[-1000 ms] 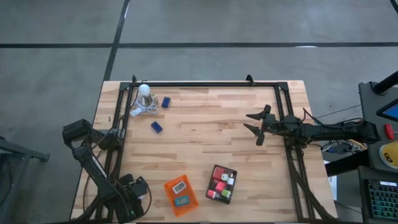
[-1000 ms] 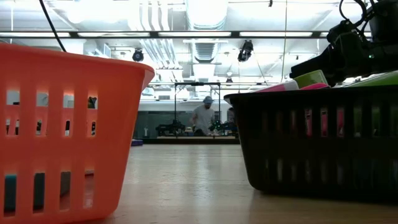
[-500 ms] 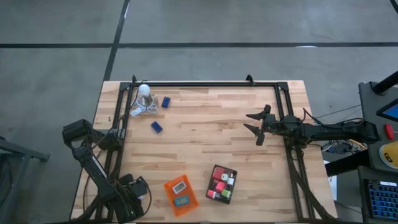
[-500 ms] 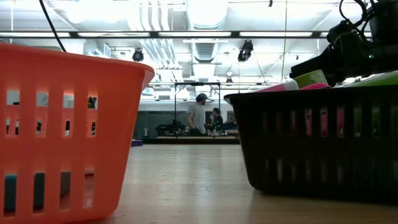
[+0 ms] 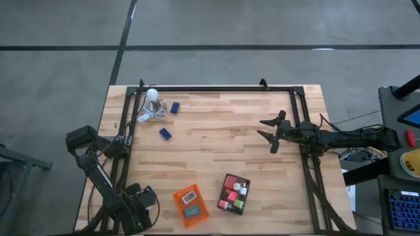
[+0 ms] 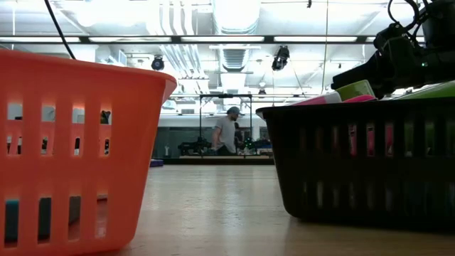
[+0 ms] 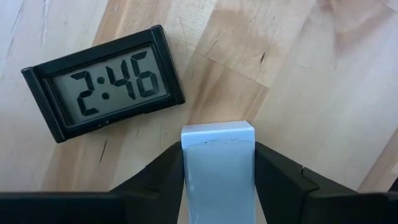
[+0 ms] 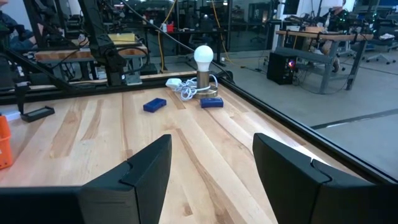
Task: Pick & Place Office items
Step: Put the white timer into the orange bin
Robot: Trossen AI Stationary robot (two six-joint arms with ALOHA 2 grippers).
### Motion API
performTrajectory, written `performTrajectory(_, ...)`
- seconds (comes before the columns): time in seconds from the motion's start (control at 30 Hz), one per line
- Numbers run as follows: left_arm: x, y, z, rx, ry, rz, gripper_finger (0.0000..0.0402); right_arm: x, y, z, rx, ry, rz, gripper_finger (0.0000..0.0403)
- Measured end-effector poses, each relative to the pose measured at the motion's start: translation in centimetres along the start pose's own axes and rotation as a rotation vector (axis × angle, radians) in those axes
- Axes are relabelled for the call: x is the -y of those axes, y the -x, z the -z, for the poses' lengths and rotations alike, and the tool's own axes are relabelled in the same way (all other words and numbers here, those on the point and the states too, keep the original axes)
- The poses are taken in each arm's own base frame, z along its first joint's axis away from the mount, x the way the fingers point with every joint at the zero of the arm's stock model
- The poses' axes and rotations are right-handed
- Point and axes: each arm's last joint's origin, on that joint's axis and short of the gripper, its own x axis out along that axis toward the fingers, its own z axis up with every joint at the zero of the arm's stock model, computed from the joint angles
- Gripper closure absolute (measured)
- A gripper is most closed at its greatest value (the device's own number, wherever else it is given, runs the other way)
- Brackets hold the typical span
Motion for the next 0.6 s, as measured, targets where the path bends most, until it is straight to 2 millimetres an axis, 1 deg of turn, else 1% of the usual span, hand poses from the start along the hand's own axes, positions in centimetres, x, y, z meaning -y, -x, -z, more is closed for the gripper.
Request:
performTrajectory(0.37,0.0,0.2,-0.2,0.022,0.012,0.008,0.0234,0.0,0.0,0.0,0.0,-0.001,0.0,0.0184)
performTrajectory(0.43,0.0,0.6,-0.4,0.032,0.021,0.027,0.0234,0.0,0.0,0.0,0.0,0.0,0.001,0.0184)
performTrajectory(0.6,0.1,2.3,-0.8,0.037,0.034,0.084,0.0234,0.0,0.0,0.0,0.0,0.0,0.0,0.0184)
